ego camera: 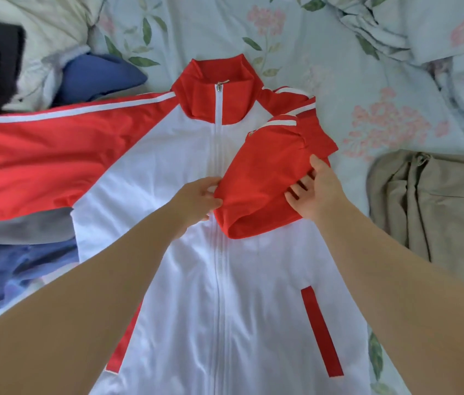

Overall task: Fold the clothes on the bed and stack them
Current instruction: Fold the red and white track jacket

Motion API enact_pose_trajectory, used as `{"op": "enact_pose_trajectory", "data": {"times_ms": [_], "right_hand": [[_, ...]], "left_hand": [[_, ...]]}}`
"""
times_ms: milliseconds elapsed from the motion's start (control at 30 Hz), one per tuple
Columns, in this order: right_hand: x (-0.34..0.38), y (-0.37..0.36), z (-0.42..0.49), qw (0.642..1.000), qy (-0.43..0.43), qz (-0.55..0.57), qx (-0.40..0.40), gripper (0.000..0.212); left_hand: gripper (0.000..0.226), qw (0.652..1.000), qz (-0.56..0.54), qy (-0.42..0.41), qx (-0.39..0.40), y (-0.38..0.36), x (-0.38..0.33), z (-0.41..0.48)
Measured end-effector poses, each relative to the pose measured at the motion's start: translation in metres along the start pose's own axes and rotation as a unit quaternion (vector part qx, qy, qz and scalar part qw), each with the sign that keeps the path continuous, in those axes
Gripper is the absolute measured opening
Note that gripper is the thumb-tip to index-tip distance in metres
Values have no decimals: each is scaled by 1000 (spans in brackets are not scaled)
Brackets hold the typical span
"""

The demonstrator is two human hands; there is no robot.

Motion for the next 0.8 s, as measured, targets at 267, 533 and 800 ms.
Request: {"op": "enact_pose_trajectory", "data": {"times_ms": [267,533,800], "right_hand": [[-12,-79,-39,898,342,-255,108,46],[-56,-70,-33,745,414,-520,-64,21],[-39,-30,-14,633,367,-652,-201,47]], "left_hand": [[37,915,-357,21,-185,63,22,-27],[69,863,-435,37,-253,96,41,-48],[77,875,-366,83,-306,72,36,-11]]}}
Point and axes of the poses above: each hand's wrist, its own z-axis towards the middle knuckle, its own y-axis out of the back of the hand, x = y × z, the point moved 5 cm from there along z, towards the middle knuckle, and after that the axes turned 11 degrees about -y, right-handed, at the moved point
